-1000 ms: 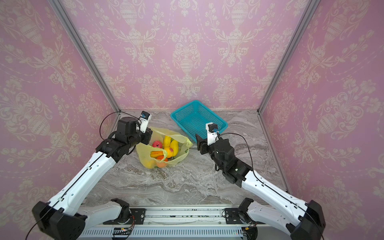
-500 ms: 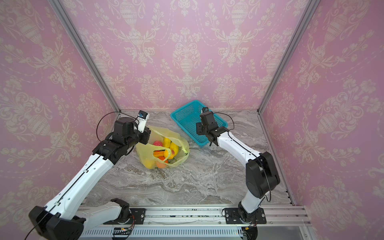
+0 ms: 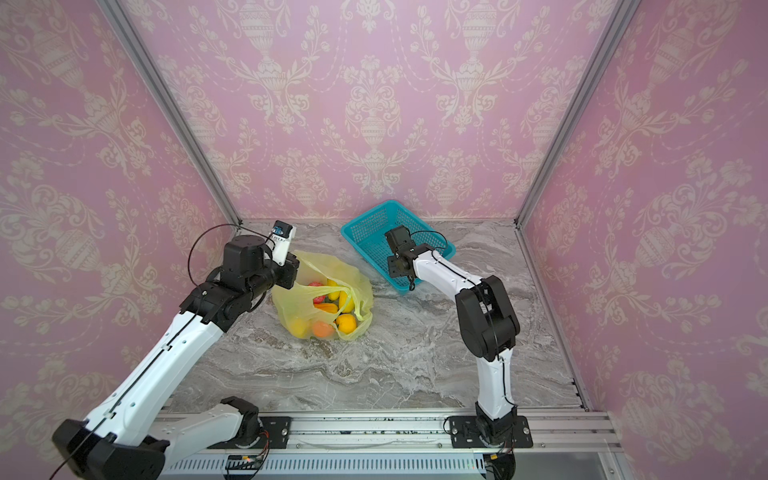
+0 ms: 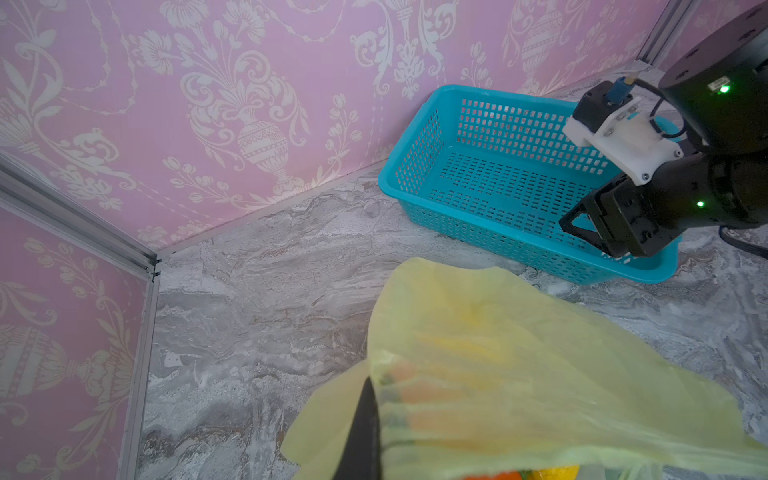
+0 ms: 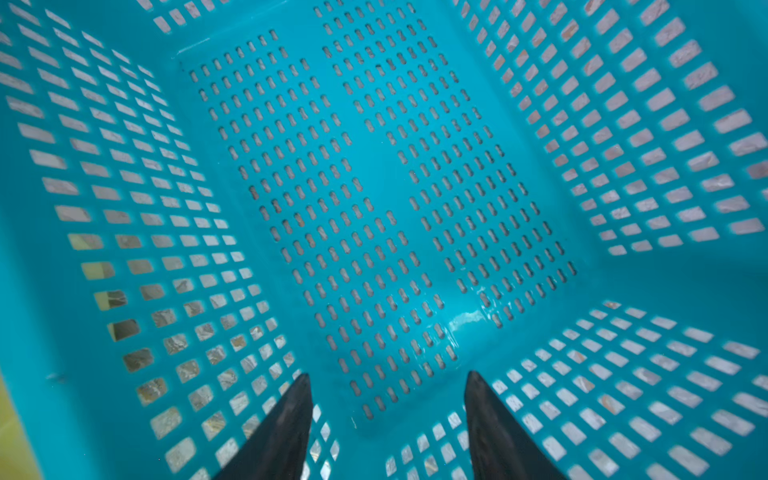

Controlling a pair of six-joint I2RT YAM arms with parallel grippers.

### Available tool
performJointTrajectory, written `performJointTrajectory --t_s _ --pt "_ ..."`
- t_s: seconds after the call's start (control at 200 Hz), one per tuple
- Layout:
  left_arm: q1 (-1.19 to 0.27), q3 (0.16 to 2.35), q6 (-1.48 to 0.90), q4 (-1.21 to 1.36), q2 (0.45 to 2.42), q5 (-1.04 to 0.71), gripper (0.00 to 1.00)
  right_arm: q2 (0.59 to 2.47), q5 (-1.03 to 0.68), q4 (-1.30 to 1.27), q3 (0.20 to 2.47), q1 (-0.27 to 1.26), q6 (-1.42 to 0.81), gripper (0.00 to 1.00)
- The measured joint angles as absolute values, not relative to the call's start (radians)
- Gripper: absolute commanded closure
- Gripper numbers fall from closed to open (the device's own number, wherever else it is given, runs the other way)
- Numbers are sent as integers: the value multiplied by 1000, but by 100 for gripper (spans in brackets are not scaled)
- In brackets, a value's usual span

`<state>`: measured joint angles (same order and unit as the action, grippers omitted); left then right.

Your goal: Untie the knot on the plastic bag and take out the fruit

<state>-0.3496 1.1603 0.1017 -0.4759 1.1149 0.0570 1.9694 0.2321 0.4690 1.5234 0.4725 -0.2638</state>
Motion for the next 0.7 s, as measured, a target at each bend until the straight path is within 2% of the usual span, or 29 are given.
performJointTrajectory --t_s 0.475,0.701 --pt "-350 1156 102 -475 1114 57 100 1727 224 398 1172 481 -321 44" --pt "-350 1151 104 -467 1114 57 100 1578 258 398 1027 576 -365 43"
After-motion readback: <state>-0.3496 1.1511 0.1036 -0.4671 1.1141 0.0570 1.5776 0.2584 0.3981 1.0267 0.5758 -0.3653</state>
